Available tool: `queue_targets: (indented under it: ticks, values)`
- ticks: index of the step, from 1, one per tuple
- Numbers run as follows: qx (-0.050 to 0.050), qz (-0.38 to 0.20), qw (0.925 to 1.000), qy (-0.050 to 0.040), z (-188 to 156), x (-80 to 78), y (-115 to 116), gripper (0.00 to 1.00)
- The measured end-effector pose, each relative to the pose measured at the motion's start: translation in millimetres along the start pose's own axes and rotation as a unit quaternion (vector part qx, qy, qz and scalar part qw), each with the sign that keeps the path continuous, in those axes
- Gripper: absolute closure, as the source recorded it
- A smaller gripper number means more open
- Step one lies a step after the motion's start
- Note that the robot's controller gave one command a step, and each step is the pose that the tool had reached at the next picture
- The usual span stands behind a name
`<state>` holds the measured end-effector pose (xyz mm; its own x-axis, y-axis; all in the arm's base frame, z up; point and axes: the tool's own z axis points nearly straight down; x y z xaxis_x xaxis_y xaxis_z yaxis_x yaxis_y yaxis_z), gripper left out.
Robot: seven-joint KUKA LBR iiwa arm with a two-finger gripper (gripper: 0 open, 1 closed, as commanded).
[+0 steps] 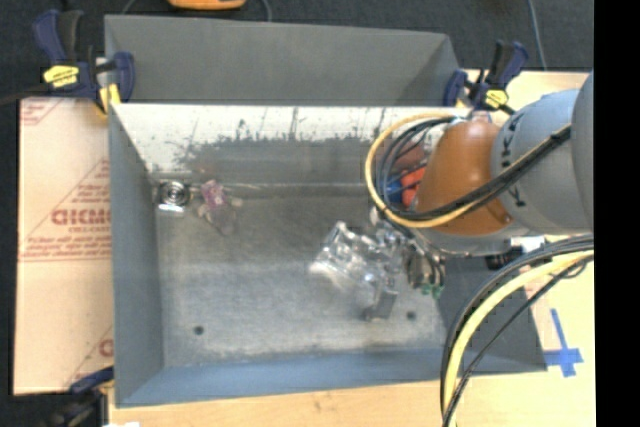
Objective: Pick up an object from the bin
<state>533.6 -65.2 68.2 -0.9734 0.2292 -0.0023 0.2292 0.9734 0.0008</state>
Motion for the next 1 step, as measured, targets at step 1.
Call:
queue_targets:
  ticks: [1]
  values:
    - [0.0,-0.129,0.9917,0.0003,-32.9,53.2,33.7,0.0]
